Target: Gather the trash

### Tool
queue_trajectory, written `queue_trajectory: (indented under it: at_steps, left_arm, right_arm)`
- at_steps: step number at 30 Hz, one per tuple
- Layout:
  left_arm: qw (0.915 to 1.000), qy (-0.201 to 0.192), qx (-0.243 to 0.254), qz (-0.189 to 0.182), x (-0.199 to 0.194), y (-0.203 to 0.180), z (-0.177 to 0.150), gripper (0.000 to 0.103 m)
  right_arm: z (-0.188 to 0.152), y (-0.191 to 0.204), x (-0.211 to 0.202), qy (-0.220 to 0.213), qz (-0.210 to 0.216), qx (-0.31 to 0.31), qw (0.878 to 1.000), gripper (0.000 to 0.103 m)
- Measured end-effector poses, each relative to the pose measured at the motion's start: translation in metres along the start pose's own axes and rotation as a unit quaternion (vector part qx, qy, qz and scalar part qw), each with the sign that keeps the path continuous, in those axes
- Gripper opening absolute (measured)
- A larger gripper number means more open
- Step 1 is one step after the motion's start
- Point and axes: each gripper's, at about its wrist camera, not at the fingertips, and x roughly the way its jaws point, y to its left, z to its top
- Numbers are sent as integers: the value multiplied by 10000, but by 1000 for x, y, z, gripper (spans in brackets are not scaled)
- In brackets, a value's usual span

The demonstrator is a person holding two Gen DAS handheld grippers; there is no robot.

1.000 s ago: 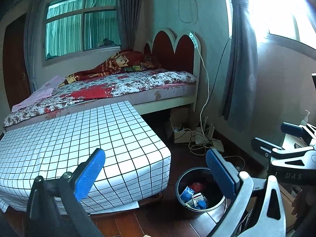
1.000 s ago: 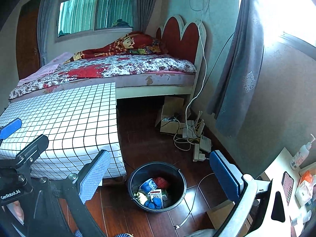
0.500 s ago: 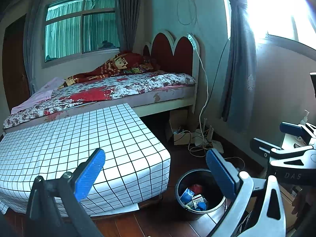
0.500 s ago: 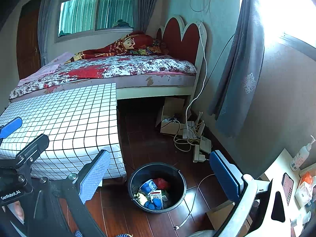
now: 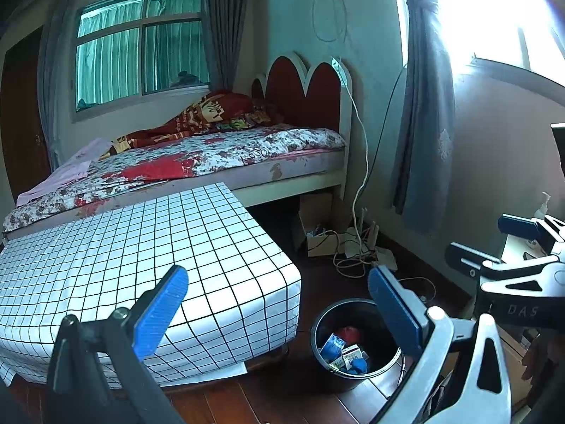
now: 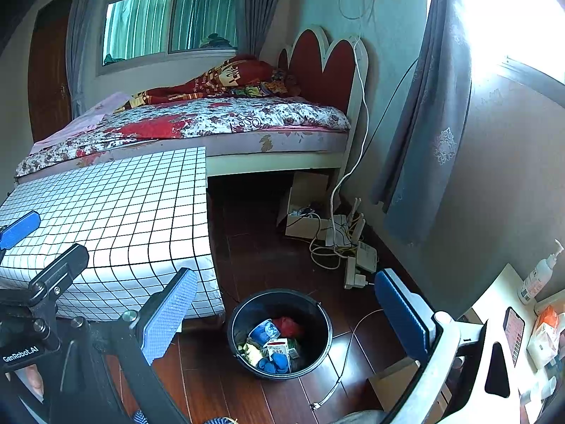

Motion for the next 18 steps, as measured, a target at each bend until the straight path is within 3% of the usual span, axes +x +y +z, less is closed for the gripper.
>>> queue_trajectory:
  at_steps: [18]
  left_arm:
    - [10000, 31, 25, -54, 0, -1, -4, 102]
  right_arm:
    - [-4, -1, 2, 25, -11, 3, 10000, 102]
